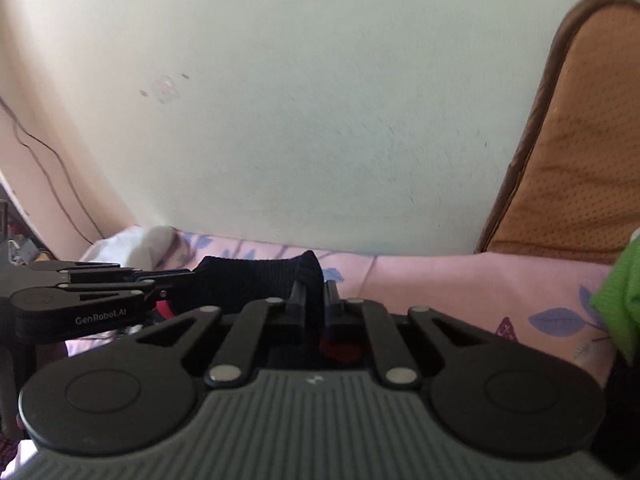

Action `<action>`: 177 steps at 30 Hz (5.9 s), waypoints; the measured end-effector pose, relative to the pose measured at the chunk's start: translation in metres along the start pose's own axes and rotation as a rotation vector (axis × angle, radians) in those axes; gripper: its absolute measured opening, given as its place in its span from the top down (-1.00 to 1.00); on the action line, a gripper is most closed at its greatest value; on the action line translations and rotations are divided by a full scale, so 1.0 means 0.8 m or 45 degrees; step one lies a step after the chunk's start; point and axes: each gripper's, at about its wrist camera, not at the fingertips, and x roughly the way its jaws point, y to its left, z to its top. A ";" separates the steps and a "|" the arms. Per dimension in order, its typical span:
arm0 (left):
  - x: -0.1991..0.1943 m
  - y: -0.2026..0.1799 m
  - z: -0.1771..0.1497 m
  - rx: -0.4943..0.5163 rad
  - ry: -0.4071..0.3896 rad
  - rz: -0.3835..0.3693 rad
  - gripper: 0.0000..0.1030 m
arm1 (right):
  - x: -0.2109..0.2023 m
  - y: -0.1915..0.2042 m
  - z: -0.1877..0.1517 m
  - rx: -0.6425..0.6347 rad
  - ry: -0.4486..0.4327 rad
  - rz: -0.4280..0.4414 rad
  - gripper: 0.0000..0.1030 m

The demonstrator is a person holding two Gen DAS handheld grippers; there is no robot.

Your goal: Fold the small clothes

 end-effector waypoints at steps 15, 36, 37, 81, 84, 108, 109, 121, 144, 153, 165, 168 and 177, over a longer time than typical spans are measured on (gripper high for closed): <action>-0.216 -0.046 -0.268 -0.091 0.045 -0.137 0.80 | -0.254 0.122 -0.308 -0.381 -0.210 -0.175 0.80; -0.116 0.038 -0.202 -0.294 -0.002 -0.042 0.58 | -0.176 0.082 -0.214 -0.127 -0.131 -0.094 0.41; -0.114 0.041 -0.201 -0.307 0.003 -0.049 0.58 | -0.157 0.069 -0.219 -0.096 -0.046 -0.168 0.48; -0.261 0.100 -0.246 -0.535 -0.314 -0.080 0.19 | -0.126 0.257 -0.179 -0.367 0.023 0.178 0.59; -0.284 0.124 -0.253 -0.586 -0.355 -0.042 0.08 | -0.063 0.292 -0.195 -0.466 0.152 0.167 0.25; -0.163 0.058 -0.204 -0.305 -0.142 0.120 -0.60 | -0.103 0.206 -0.165 -0.177 -0.099 0.229 0.47; -0.160 0.059 -0.207 -0.293 -0.128 0.140 -0.58 | -0.088 0.206 -0.167 -0.180 -0.053 0.229 0.47; -0.141 0.072 -0.219 -0.314 -0.126 0.193 -1.00 | -0.071 0.207 -0.208 -0.274 -0.127 0.205 0.48; -0.153 0.053 -0.224 -0.227 -0.151 0.294 -1.00 | -0.163 0.193 -0.281 -0.180 -0.199 0.156 0.27; -0.162 0.044 -0.232 -0.225 -0.135 0.329 -1.00 | -0.171 0.189 -0.286 -0.116 -0.258 0.158 0.22; -0.162 0.039 -0.231 -0.203 -0.139 0.358 -1.00 | -0.158 0.111 -0.279 0.434 -0.169 0.221 -0.53; -0.163 0.034 -0.232 -0.185 -0.147 0.380 -1.00 | -0.160 0.099 -0.279 0.496 -0.203 0.303 -0.57; -0.165 0.032 -0.232 -0.175 -0.155 0.392 -1.00 | -0.163 0.104 -0.281 0.490 -0.218 0.313 -0.63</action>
